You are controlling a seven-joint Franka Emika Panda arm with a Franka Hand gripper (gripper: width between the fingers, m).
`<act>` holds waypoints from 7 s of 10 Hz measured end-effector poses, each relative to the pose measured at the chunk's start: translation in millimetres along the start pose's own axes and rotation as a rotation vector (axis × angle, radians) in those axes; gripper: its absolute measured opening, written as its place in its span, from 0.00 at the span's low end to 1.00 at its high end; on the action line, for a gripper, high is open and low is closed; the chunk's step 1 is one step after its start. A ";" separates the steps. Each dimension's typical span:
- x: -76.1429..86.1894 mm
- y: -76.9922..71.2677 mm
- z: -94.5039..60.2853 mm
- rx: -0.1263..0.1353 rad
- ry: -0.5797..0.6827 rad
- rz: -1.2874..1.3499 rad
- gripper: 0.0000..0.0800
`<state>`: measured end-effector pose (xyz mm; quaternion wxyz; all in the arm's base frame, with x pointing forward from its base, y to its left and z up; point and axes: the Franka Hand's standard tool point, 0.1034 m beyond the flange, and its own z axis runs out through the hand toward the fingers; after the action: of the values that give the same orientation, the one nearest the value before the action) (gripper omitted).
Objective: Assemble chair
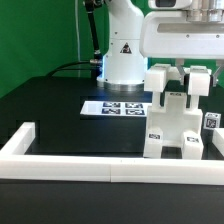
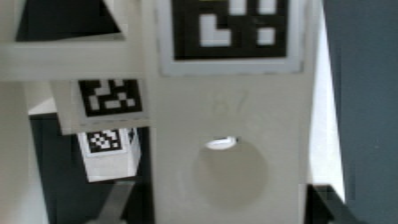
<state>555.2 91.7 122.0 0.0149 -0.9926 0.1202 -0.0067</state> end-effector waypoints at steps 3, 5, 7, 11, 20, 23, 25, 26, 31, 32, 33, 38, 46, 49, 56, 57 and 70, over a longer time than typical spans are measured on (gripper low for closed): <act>0.2 -0.1 -0.2 0.000 0.000 0.000 0.36; 0.0 -0.1 -0.4 0.000 0.001 -0.009 0.36; -3.3 1.5 -1.3 0.001 -0.003 -0.070 0.36; -5.2 1.6 0.7 0.000 -0.004 -0.071 0.36; -8.6 -0.2 0.0 0.005 0.017 -0.079 0.36; -14.9 0.1 3.4 0.003 0.010 -0.083 0.36; -15.5 1.5 7.7 0.000 0.008 -0.081 0.36; -15.7 2.0 8.7 -0.001 0.006 -0.081 0.36; -15.3 3.2 12.5 -0.005 0.002 -0.087 0.36; -13.8 3.2 17.3 -0.009 -0.002 -0.093 0.36; -12.1 2.9 21.9 -0.013 -0.006 -0.094 0.36; -5.4 2.5 24.5 -0.013 0.007 -0.100 0.36; -2.3 1.7 24.4 -0.010 0.023 -0.102 0.73; -2.4 1.8 24.5 -0.010 0.023 -0.102 0.81; -3.0 -0.9 10.5 -0.001 0.023 -0.098 0.81; -4.5 -3.7 2.6 0.005 0.025 -0.096 0.81; -79.0 -35.9 -1.6 0.033 -0.007 0.080 0.81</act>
Offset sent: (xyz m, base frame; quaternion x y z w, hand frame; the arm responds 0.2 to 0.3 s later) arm 0.0000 0.0000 0.0000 0.0000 0.0000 0.0000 1.0000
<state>487.0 145.3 124.0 0.0318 -0.9866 0.1597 -0.0046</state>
